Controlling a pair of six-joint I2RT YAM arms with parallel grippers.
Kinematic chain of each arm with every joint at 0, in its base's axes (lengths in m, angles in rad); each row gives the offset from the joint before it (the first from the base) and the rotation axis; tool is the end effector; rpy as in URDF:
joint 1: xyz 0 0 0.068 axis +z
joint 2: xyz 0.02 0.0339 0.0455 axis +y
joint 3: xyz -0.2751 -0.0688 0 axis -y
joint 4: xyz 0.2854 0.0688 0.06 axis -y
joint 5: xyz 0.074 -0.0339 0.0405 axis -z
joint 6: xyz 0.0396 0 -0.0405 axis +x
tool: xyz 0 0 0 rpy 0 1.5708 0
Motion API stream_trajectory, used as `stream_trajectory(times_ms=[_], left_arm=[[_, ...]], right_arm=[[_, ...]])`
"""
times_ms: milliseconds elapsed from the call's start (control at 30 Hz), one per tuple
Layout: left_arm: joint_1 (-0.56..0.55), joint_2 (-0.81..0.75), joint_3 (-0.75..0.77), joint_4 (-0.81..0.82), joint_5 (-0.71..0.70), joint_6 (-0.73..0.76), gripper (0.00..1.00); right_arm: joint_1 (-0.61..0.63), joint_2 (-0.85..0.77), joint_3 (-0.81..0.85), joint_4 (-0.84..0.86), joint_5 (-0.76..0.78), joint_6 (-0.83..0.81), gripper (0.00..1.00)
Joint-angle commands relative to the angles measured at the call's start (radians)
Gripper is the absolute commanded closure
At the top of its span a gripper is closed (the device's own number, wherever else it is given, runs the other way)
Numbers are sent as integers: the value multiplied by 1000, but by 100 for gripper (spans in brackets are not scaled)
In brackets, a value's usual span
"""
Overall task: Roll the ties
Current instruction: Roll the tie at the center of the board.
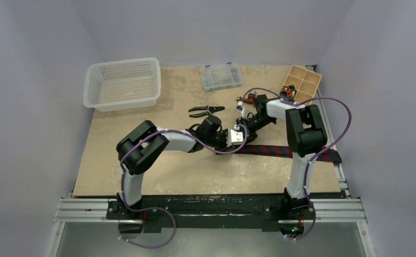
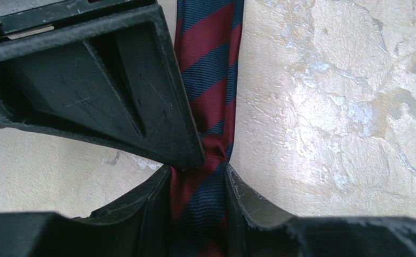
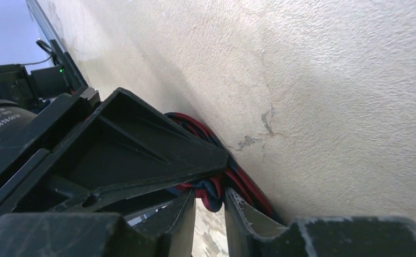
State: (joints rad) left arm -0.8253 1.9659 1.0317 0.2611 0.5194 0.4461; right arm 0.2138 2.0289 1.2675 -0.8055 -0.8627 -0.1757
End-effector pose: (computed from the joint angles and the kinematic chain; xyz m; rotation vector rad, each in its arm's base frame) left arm 0.2762 -0.3282 0.1060 1.5578 1.6292 -0.7864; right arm 0.3748 0.1122 0.1070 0.5526 -2.7884 -1.3082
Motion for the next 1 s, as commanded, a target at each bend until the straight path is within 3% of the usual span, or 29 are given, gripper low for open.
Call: stream_trajectory(times_ms=[0,133,300,400,567,833,967], left_arm=[[3,19,-23,-136,-43,6,72],[5,18,-22,-142,-43,6,71],[62,-46,-98,-26,55,-43,42],[93,-105,-160,66,109,-49,36],[103,-107,-146,62,159,-36,36],[95,-40,-61,124,172,-176,36],[93,-38,-42,128,185,-188,45]], right_arm=[[1,-4,-16,2,-48,10,75],[0,7,-14,13,-11,10,100],[-1,23,-11,22,118,-4,100],[1,31,-14,20,167,-7,100],[2,42,-17,22,207,-14,100],[15,20,-43,59,233,-14,100],[18,21,-48,71,241,-15,100]])
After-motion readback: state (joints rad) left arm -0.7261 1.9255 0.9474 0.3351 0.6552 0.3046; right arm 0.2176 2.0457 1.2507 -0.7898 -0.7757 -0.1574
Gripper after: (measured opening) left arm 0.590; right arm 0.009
